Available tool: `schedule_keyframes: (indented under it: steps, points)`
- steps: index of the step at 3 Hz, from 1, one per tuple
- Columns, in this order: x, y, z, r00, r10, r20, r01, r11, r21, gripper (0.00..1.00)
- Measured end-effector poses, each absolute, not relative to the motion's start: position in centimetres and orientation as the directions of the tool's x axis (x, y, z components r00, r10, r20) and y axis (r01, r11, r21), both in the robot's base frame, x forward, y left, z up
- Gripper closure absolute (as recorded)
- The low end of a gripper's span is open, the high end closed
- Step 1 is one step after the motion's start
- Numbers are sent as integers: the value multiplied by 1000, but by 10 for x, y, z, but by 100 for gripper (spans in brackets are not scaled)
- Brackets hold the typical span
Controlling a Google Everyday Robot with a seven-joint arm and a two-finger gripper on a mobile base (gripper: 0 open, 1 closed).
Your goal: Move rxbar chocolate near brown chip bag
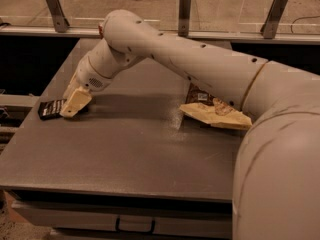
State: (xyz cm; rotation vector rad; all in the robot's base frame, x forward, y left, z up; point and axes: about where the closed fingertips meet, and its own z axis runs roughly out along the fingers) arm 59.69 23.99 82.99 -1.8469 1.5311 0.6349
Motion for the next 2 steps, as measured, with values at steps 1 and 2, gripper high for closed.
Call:
schedule_keyframes:
  steps: [1, 2]
  points:
    - [597, 240, 830, 201, -665, -719, -979, -109, -174, 100]
    - [597, 240, 830, 201, -665, -719, -979, -108, -174, 100]
